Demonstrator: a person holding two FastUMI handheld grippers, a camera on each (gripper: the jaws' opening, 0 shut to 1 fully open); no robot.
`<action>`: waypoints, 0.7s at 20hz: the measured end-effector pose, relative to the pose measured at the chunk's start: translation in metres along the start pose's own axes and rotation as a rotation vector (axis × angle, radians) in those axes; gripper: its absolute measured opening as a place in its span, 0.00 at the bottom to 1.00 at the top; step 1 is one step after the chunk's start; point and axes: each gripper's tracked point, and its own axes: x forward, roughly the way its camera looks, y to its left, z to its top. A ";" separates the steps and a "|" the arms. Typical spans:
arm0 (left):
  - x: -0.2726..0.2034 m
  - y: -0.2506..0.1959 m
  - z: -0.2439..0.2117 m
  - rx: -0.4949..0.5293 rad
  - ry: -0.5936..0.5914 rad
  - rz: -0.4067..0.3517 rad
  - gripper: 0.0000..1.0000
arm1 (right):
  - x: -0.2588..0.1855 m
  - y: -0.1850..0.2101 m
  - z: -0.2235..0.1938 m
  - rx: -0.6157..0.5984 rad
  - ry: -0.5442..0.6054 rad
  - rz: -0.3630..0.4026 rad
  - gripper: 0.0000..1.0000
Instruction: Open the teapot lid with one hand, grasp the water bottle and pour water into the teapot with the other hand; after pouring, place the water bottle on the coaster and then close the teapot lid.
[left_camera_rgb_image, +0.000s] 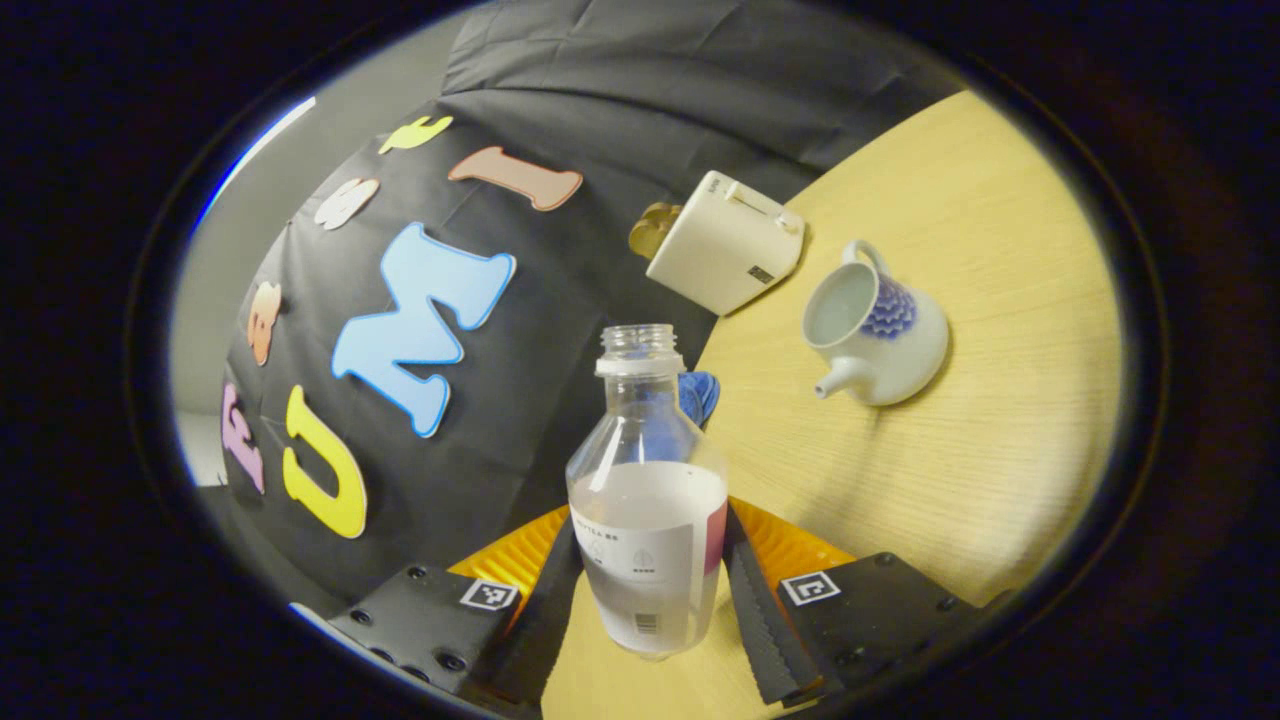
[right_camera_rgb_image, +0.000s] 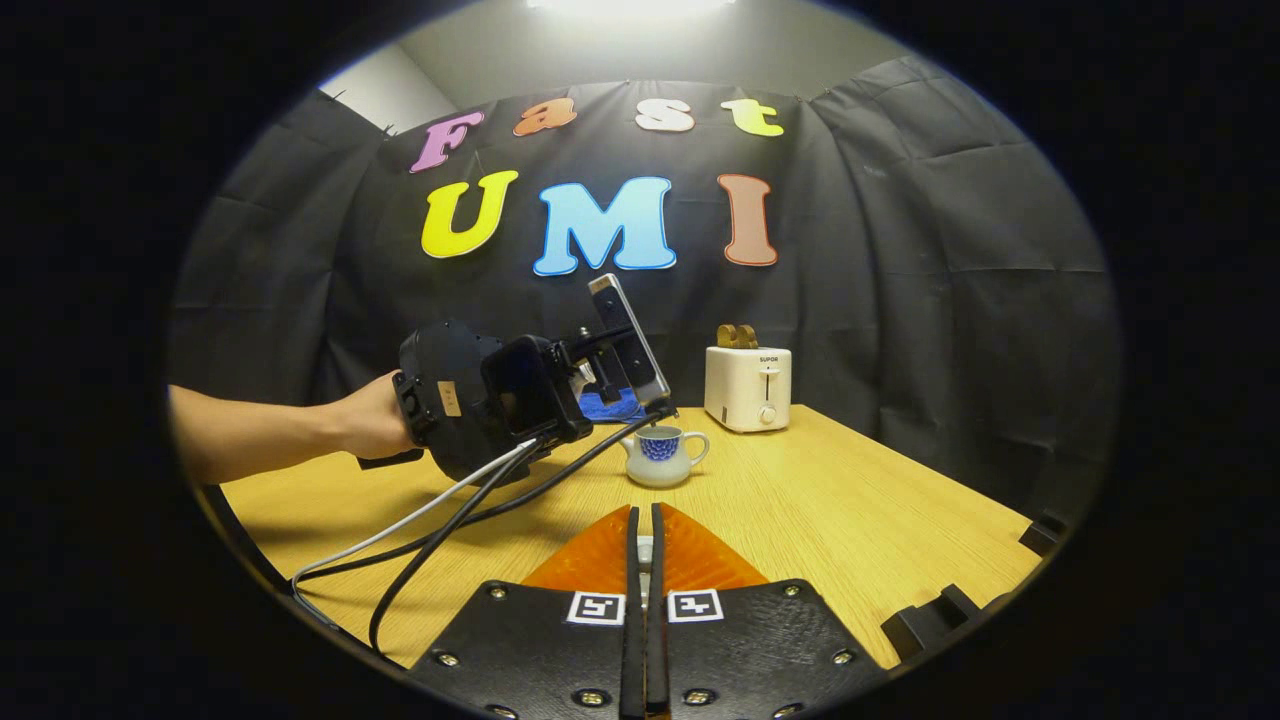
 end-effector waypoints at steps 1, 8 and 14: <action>0.001 -0.003 0.003 0.018 -0.005 -0.008 0.87 | -0.001 -0.001 0.000 0.007 0.000 -0.001 0.01; 0.021 -0.018 0.010 0.204 0.021 -0.019 0.87 | -0.001 -0.007 -0.003 0.012 0.005 -0.012 0.01; 0.029 -0.019 0.013 0.342 0.040 -0.010 0.87 | -0.001 -0.010 -0.004 0.029 0.002 -0.016 0.01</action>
